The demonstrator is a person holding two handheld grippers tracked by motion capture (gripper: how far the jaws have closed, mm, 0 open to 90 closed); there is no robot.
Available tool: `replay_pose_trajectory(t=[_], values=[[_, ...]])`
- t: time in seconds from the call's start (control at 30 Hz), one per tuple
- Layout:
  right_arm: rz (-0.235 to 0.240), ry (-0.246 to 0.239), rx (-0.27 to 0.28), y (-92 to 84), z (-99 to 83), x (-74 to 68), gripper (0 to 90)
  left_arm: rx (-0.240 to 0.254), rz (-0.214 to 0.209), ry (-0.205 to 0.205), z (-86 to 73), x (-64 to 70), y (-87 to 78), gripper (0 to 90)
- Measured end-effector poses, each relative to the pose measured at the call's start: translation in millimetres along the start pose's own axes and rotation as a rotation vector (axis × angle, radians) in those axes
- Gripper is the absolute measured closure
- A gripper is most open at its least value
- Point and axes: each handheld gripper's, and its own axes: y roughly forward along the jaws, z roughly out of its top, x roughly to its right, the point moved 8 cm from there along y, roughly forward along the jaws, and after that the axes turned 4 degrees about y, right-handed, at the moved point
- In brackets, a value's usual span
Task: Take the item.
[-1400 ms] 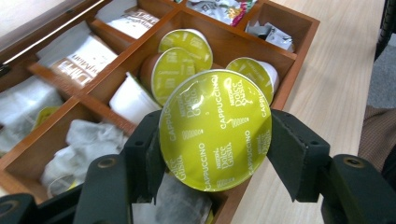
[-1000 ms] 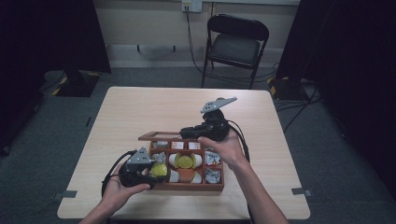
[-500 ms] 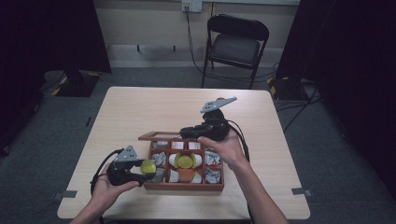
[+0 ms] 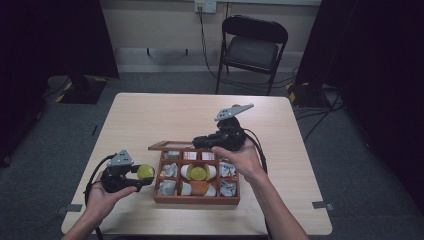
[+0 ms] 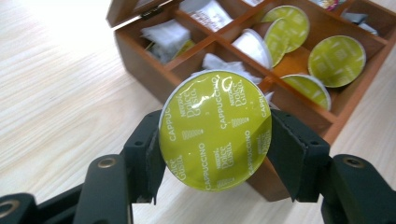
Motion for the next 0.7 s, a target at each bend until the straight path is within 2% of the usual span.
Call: replay_pose_trajectory(t=[0.2,0.47,0.7], values=[[0.0,0.0,0.0,0.0,0.1,0.1,82.4,-0.013,0.021,-0.024,-3.7,-13.7,-3.3,40.5],[0.0,0.0,0.0,0.0,0.1,0.1,82.4,-0.039,0.066,-0.073,-9.5,-40.6,0.4,40.5],[0.0,-0.001,0.0,0.0,0.2,0.2,82.4,-0.046,0.087,-0.099,-9.2,-51.8,5.9,40.5]])
